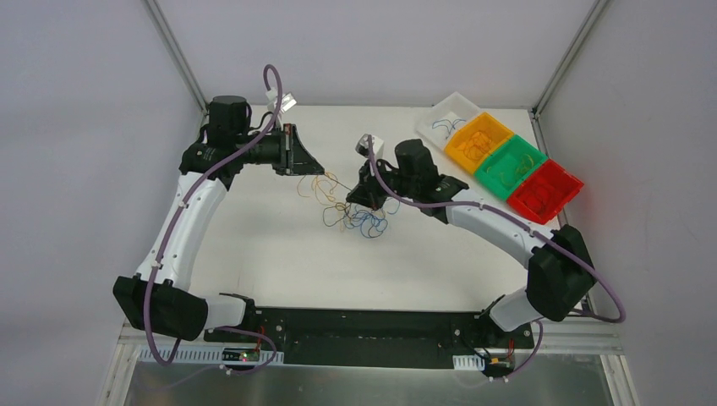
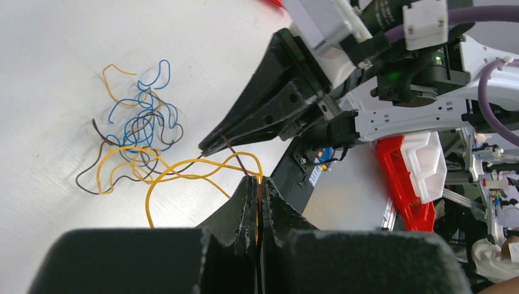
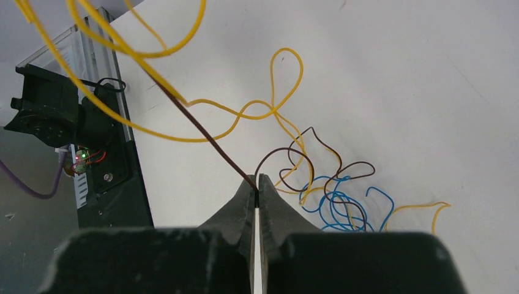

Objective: Untangle the cables

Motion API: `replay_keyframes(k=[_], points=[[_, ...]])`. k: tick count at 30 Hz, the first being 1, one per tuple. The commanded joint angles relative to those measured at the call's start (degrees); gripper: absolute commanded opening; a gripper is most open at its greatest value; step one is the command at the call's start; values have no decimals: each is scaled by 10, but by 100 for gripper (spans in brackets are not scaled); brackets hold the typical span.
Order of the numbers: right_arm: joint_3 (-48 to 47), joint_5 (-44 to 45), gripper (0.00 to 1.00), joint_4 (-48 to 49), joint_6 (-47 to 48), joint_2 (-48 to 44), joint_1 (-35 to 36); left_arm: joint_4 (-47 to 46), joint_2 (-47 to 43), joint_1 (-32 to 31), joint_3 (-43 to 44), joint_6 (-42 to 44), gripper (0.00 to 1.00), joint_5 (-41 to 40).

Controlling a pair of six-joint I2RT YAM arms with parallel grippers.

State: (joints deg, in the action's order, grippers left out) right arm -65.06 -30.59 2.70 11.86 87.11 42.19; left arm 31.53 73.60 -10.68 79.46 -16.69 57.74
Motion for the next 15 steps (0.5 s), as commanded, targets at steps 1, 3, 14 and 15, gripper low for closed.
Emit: replay_keyframes(k=[1,3,14,15], points=[[24,17,0,-20,26,-44,-22,-19,-18,25,6,9,0,-3],[28,19,0,-37,29,-52,-33,-19,-16,44,2,9,0,-1],[72,30,0,-127,67,-97,-134,9,-16,132,-34,73,0,1],[73,31,0,-136,68,-99,-142,15,-18,133,-46,86,0,-3]])
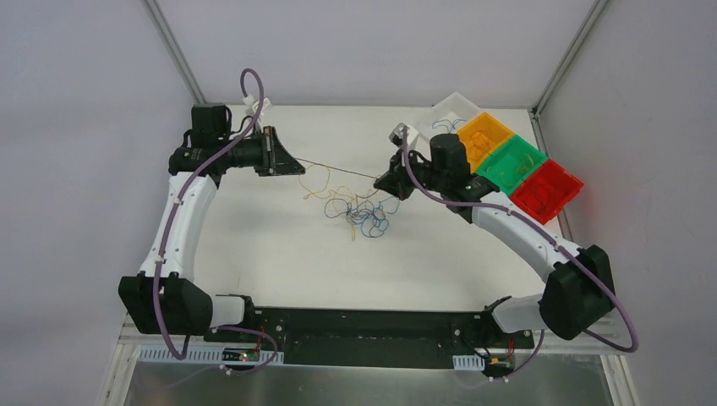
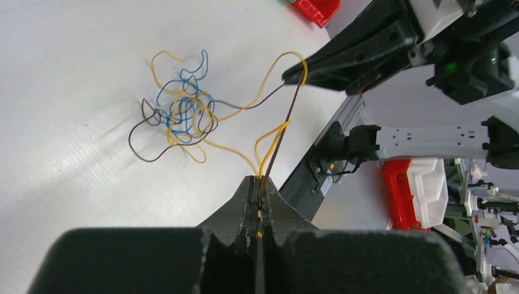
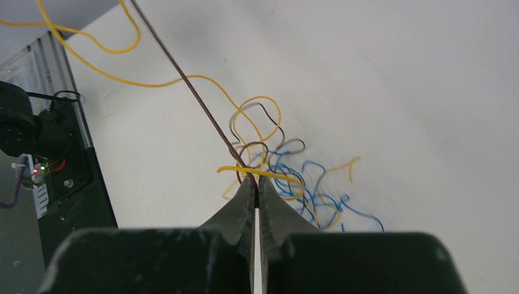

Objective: Untangle the cables

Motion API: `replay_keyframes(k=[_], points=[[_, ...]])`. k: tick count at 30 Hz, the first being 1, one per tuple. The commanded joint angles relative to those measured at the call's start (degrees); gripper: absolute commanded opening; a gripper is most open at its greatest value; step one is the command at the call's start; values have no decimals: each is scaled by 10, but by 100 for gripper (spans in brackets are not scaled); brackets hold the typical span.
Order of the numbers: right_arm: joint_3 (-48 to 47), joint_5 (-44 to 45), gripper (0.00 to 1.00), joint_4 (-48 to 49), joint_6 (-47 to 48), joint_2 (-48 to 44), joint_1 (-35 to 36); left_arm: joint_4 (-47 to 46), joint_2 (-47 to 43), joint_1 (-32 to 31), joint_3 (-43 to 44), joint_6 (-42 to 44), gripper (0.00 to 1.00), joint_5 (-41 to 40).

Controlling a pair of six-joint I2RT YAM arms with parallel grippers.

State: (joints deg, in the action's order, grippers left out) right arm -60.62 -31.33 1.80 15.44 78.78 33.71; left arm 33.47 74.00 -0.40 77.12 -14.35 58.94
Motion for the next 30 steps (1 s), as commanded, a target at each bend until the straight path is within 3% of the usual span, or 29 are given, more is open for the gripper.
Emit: replay_keyframes(k=[1,5,14,22,26,30], points=[[28,39,0,-135,32,-19,-64,0,-23,30,-33,71,0,-23],[33,44,0,-174,36,-33,-86,5,-22,31,-48,98,0,-47],[67,51,0,-234,92,-48,-140,29,14,50,28,134,0,-94],[107,75,0,-282,170,-41,-148,5,95,48,308,-9,0,-12],[118,102,0,-316,222,-25,-152,-11,133,50,448,-32,0,-34],[133,129,0,-350,275,-23,-174,-17,161,65,552,-42,0,-105]])
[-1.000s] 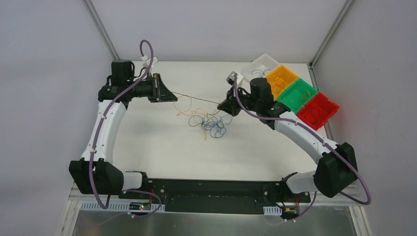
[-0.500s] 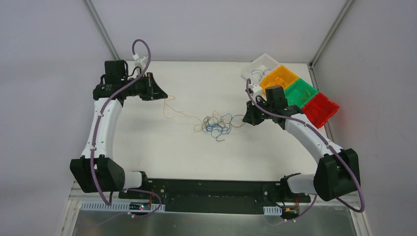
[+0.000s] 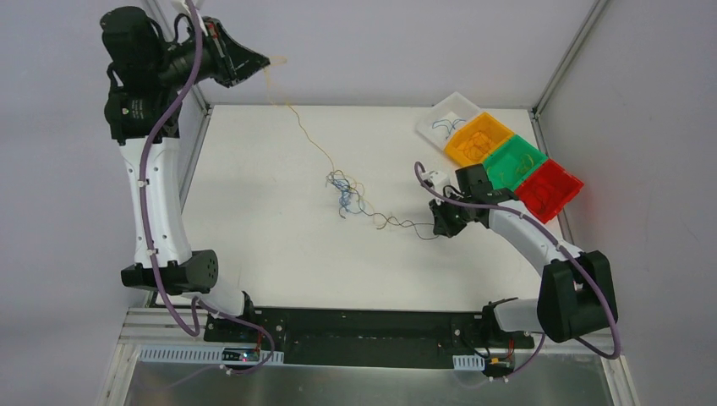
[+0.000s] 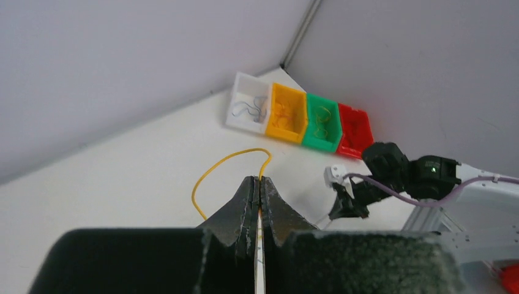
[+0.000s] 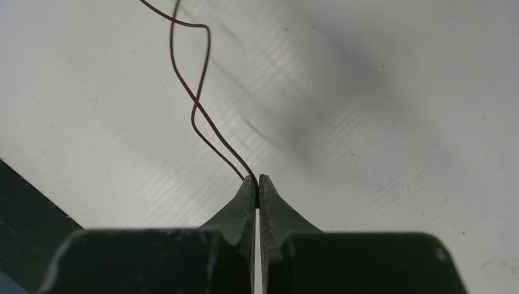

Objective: Untangle the cables

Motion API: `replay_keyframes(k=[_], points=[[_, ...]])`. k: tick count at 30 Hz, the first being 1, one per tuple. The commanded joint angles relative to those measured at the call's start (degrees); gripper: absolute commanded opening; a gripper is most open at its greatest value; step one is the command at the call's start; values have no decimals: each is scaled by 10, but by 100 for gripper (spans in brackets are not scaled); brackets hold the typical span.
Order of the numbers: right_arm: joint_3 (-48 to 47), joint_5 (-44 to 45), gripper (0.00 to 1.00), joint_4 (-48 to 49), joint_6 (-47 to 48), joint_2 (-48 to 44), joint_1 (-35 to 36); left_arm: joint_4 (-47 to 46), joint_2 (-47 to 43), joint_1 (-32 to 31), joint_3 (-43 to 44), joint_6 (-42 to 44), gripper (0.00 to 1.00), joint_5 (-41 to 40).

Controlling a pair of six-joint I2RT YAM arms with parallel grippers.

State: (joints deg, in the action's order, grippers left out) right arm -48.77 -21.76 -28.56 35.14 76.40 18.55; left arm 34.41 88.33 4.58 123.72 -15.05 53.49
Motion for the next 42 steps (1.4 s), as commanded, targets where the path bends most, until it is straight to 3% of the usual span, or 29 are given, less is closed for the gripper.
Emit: replay_keyframes(k=[1,8,13,18,25,32,37,42], points=[[21,38,0,-50,90,-2,-28,-36,22,20,105,-45,0,-65],[66,60,0,-81,165,-27,-62,-164,39,50,164,-142,0,-106],[88,76,0,-96,208,-37,-77,-205,46,78,172,-168,0,-147],[105,81,0,-106,248,-46,-117,-205,50,106,165,-165,0,-193],[110,84,0,-121,287,-54,-174,-155,31,110,89,-81,0,-285],[87,66,0,-147,297,-69,-216,-104,2,110,-37,3,0,-315],[30,-14,0,-196,270,-102,-231,-76,-55,110,-228,71,0,-243],[-11,-100,0,-205,220,-144,-231,16,-89,109,-408,193,0,-169]])
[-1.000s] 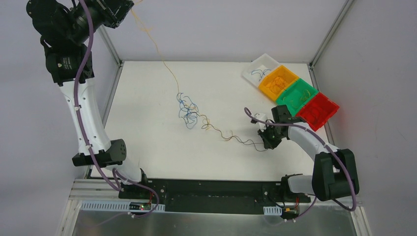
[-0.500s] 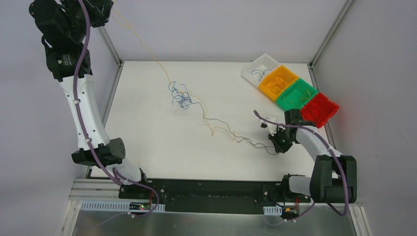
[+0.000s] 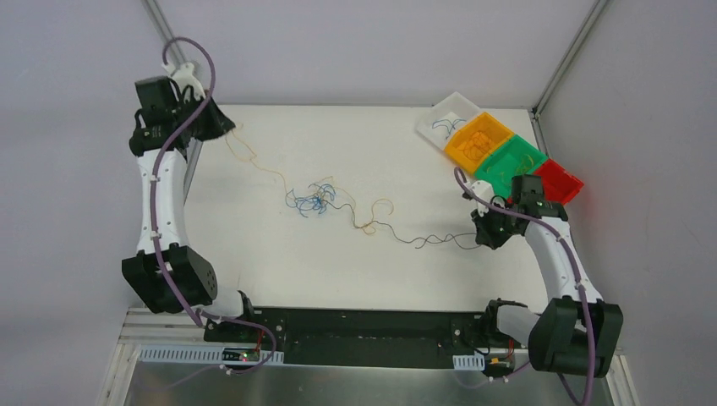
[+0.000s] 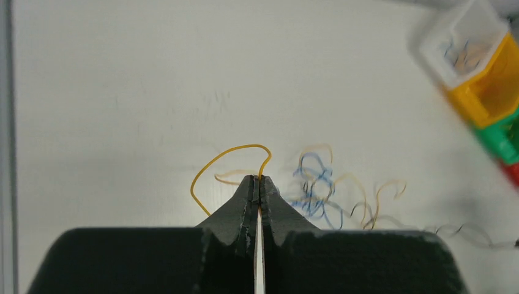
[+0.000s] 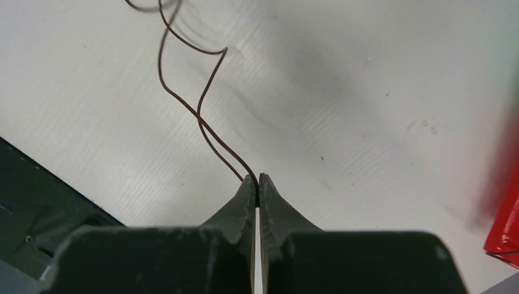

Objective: Untangle the cables

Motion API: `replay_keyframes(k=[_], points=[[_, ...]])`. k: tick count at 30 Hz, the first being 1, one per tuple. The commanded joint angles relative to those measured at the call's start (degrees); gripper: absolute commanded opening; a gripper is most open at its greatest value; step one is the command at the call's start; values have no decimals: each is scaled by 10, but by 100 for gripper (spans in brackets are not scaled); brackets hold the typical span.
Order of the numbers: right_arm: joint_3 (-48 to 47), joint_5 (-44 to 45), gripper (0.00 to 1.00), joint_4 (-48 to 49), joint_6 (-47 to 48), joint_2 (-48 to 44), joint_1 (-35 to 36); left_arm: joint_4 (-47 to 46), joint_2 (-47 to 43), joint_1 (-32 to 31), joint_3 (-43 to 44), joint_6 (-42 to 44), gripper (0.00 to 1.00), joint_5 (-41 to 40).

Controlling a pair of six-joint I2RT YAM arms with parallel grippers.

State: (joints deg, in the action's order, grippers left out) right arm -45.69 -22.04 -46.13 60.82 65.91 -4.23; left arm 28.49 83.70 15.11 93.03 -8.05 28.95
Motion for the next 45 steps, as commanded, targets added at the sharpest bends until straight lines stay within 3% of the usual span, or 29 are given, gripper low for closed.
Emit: replay_keyframes(k=[1,3,4,5,8,11,13,16,22,29,40,42,45], points=[[-46,-103,0,-29,-44,-43,-2,89,-46,3,-134,149,0,83],[-51,-101,0,-35,-41,-41,3,126,-43,-4,-186,206,0,84],[-51,-97,0,-37,-39,-38,3,143,-39,-11,-201,228,6,79],[-52,-92,0,-39,-37,-33,3,159,-34,-18,-213,249,20,81],[-58,-90,3,-48,-32,-16,5,181,-32,-54,-223,266,43,113],[-80,-78,43,-63,-44,17,31,181,-26,-114,-223,265,54,130],[-105,-84,53,-55,-85,40,51,180,-10,-146,-219,252,56,138],[-135,-96,59,-4,-173,67,103,168,34,-175,-211,206,57,176],[-189,-104,58,130,-321,156,241,143,109,-188,-189,141,56,191],[-311,-92,58,229,-470,339,346,119,162,-193,-192,84,58,213],[-369,-80,58,224,-450,461,381,25,209,-206,-203,-14,61,188],[-365,-78,51,217,-440,466,382,23,222,-207,-203,-15,61,176],[-353,-73,30,206,-423,462,380,24,246,-207,-204,-13,58,154]])
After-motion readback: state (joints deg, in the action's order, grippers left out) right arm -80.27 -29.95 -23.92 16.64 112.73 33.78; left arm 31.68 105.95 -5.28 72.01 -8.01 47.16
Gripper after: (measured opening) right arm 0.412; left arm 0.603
